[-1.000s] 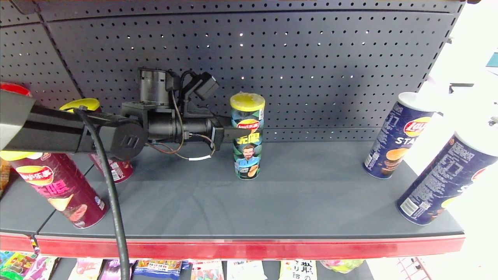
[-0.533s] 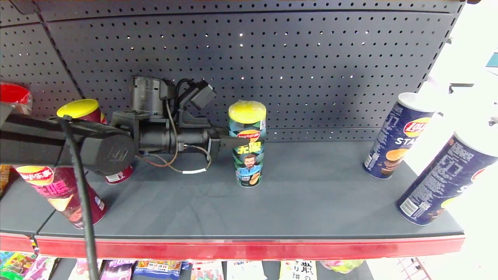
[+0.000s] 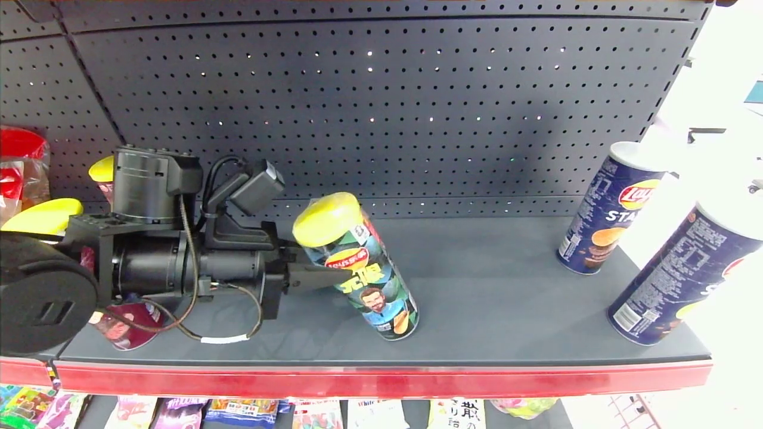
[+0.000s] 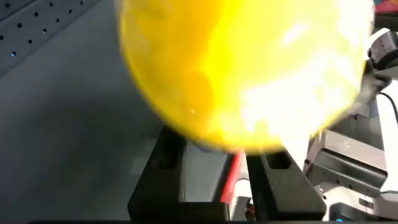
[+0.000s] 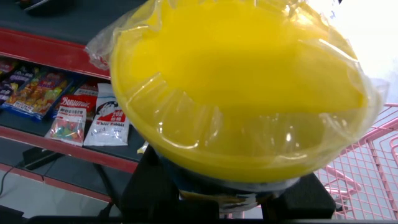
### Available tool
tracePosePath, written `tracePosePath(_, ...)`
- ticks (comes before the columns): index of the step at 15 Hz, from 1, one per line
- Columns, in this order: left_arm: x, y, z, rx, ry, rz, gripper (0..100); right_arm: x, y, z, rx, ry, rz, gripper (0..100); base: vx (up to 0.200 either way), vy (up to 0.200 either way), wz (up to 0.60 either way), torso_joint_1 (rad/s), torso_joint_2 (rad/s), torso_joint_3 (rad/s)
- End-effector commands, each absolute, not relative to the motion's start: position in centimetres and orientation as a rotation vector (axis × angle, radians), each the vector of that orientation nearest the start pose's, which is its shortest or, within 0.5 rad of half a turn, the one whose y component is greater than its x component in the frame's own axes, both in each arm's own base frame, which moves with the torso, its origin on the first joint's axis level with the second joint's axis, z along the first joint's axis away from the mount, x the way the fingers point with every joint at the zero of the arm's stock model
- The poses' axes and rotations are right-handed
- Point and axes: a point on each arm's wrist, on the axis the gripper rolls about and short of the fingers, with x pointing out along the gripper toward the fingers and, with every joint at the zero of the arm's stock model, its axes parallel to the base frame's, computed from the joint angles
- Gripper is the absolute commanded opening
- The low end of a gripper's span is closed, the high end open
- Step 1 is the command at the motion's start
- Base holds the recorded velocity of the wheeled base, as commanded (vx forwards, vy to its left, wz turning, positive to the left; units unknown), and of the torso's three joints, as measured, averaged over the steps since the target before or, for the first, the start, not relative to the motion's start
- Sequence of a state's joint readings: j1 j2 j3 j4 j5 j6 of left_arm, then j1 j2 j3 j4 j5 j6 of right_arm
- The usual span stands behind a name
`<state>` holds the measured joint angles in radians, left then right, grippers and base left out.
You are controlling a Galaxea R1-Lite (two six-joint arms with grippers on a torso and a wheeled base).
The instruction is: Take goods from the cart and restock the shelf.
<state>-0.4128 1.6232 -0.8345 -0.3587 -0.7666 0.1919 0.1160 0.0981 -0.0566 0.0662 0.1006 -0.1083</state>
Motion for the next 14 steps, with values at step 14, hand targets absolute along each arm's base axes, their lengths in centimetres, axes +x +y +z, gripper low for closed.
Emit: tracePosePath(14, 24.1, -12.3, 19.48, 0.095, 0.29, -1.202, 0, -1.92, 0.0, 8.66, -0.109, 0.096, 0.223, 0, 0.0, 0.0, 0.0, 0.0, 0.0, 0.0)
